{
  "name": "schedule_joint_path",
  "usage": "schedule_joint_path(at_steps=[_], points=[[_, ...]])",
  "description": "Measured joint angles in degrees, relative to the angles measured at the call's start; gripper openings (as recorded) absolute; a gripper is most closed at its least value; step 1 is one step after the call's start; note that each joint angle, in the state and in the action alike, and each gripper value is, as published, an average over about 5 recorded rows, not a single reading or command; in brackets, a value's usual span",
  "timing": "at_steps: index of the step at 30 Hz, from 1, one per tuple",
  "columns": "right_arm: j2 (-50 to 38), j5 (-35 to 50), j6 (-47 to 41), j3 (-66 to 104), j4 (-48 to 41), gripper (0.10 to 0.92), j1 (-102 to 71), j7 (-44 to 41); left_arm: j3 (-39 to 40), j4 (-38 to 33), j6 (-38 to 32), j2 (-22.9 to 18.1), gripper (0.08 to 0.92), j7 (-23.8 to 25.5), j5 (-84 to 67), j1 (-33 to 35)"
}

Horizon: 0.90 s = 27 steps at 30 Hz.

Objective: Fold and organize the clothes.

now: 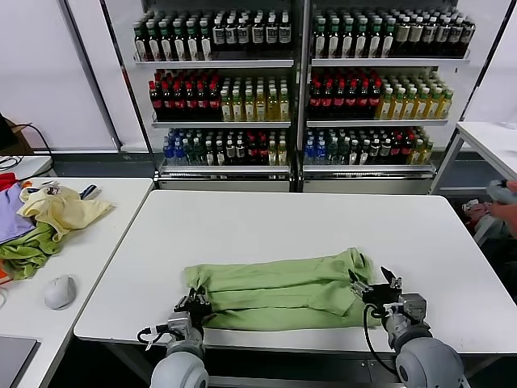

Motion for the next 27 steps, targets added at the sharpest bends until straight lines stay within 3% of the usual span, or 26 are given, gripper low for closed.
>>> schedule_joint_path(at_steps=[18, 27], points=[[-0.1, 0.3, 0.2, -0.3, -0.3, 0.823, 1.2, -0.2, -14.5, -6.8, 2.1, 9.6, 0.124, 3.8, -12.4, -1.1], [-0.3, 0.3, 0.3, -0.6, -1.0, 0.823, 2.0, -0.2, -17.8, -14.6, 3.4, 8.8, 0.124, 4.8, -31.0, -2.7]])
